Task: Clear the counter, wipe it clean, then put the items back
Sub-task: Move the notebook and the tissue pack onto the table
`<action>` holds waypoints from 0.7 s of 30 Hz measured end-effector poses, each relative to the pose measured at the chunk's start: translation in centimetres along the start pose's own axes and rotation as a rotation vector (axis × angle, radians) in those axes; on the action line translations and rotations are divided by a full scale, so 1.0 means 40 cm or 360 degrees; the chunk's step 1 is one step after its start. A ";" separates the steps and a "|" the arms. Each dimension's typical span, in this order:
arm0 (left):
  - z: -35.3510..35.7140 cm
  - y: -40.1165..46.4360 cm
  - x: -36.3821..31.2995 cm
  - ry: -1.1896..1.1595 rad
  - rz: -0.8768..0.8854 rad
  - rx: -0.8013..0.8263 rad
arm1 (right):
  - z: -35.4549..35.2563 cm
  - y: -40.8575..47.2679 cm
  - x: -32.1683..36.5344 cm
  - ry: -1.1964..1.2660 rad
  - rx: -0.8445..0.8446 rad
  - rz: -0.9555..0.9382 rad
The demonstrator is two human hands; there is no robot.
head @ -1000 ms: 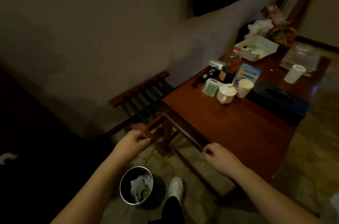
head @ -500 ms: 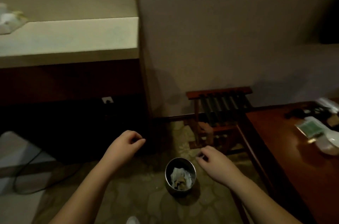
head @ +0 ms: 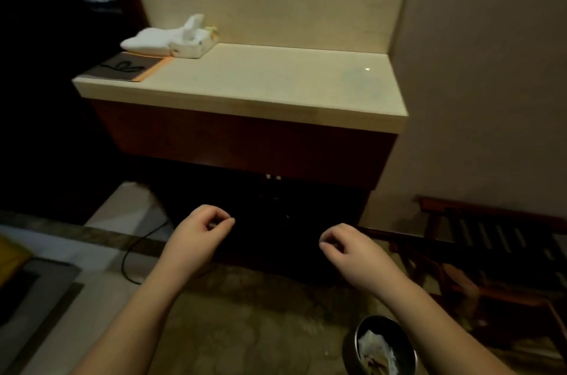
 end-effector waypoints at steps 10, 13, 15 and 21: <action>-0.323 0.224 0.087 -0.0012 0.0041 -0.0326 | -0.007 0.348 0.291 -0.0124 -0.0030 -0.0186; -0.411 0.273 0.097 0.0037 0.0062 -0.0419 | -0.029 0.441 0.365 -0.0224 -0.0084 -0.0292; -0.463 0.312 0.108 0.0090 0.0054 -0.0476 | -0.051 0.499 0.407 -0.0309 -0.0137 -0.0362; -0.592 0.437 0.134 0.0174 0.0007 -0.0623 | -0.140 0.692 0.508 -0.0463 -0.0223 -0.0431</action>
Point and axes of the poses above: each hand's wrist, its own y-axis towards the middle knuckle, its own z-axis out of the palm, x = y × z, the point moved 5 cm from there along y, towards the middle knuckle, and after that the axes turned 2 degrees about -z, right-handed, at the moved point
